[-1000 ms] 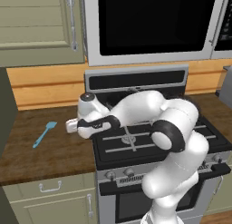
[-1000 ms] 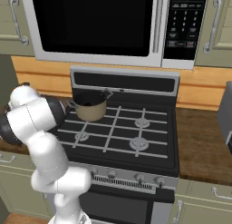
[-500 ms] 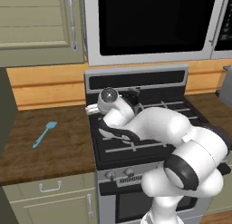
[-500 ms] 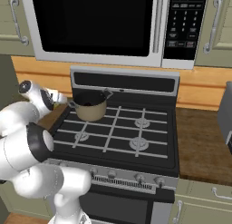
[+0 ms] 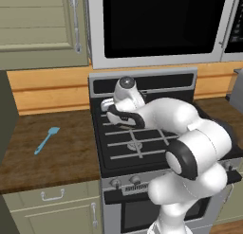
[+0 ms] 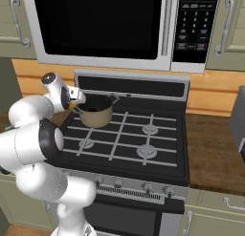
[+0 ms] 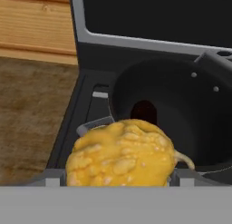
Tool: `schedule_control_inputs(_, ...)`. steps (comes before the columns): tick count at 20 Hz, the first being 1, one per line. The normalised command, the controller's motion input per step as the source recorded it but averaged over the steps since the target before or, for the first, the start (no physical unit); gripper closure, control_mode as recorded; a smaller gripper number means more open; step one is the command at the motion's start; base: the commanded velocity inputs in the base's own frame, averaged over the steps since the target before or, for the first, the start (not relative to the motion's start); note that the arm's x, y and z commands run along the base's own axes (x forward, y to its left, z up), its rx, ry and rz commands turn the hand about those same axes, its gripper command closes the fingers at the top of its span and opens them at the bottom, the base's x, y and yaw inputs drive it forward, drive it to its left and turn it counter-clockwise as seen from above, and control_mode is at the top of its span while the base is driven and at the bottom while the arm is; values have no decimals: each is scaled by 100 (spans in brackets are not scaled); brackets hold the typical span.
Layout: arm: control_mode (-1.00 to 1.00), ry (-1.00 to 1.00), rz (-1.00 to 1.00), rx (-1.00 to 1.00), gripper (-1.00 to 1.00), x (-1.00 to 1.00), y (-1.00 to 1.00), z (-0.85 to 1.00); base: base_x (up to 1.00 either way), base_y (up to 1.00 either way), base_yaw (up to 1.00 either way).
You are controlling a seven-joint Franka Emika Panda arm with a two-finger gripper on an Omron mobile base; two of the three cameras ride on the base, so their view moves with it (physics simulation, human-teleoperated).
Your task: Put the squash and avocado in the pot. Retrieve the spatula and lightly stir the vegetables in the pot.
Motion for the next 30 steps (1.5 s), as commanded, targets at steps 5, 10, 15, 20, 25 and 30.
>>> schedule_control_inputs(5,-100,0,2,0,100,49,-48,-10,0,0,0)
schedule_control_inputs(10,-100,1,0,0,100,78,-67,-31,0,0,0)
schedule_control_inputs(15,-100,1,0,0,100,67,-12,-44,0,0,0)
schedule_control_inputs(20,-100,3,0,0,100,51,0,-26,0,0,0)
schedule_control_inputs(25,-100,5,0,0,100,46,0,-25,0,0,0)
schedule_control_inputs(30,-100,3,0,0,-100,41,0,-24,0,0,0)
